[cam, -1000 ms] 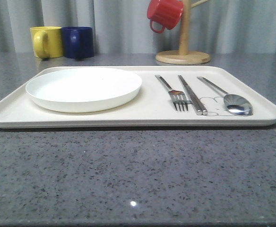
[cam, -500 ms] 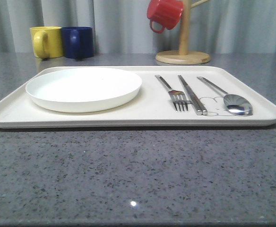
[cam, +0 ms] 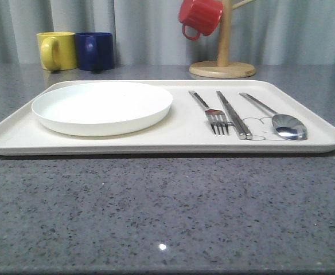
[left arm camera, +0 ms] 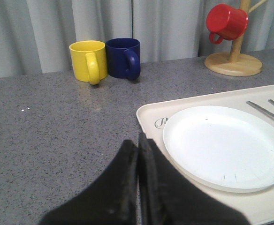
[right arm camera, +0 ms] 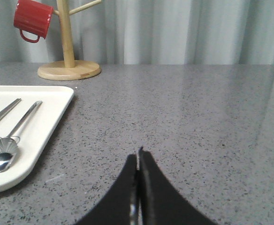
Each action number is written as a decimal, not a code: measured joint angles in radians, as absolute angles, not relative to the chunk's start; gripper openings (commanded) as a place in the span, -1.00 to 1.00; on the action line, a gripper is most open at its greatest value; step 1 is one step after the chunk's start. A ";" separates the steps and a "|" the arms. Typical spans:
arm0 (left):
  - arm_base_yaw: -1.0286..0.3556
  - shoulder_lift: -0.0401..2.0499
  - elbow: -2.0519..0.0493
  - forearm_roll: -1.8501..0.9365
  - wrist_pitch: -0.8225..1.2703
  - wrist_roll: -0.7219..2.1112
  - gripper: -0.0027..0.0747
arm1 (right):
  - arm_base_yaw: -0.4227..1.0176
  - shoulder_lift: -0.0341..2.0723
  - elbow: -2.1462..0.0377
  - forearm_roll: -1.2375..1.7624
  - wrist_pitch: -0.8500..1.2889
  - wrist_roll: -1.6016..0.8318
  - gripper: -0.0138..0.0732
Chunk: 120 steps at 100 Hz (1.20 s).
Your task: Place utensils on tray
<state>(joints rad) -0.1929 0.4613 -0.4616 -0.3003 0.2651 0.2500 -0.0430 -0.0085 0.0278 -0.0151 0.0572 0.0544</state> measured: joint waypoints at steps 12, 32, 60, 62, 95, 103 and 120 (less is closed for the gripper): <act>-0.193 0.461 -0.462 -0.300 0.265 0.250 -0.98 | -0.043 -0.008 0.028 -0.017 0.046 0.054 -0.84; -0.193 0.461 -0.462 -0.300 0.265 0.250 -0.98 | -0.043 -0.008 0.028 -0.017 0.046 0.054 -0.84; -0.193 0.461 -0.462 -0.300 0.265 0.250 -0.98 | -0.043 -0.008 0.028 -0.017 0.044 0.053 -0.84; -0.193 0.461 -0.462 -0.300 0.265 0.250 -0.98 | -0.043 -0.008 0.028 -0.017 0.044 0.053 -0.84; -0.193 0.461 -0.462 -0.300 0.265 0.250 -0.98 | -0.043 -0.008 0.028 -0.017 0.044 0.053 -0.84; -0.193 0.461 -0.462 -0.300 0.265 0.250 -0.98 | -0.043 -0.008 0.028 -0.017 0.044 0.053 -0.84; -0.193 0.461 -0.462 -0.300 0.265 0.250 -0.98 | -0.043 -0.008 0.028 -0.017 0.044 0.053 -0.84</act>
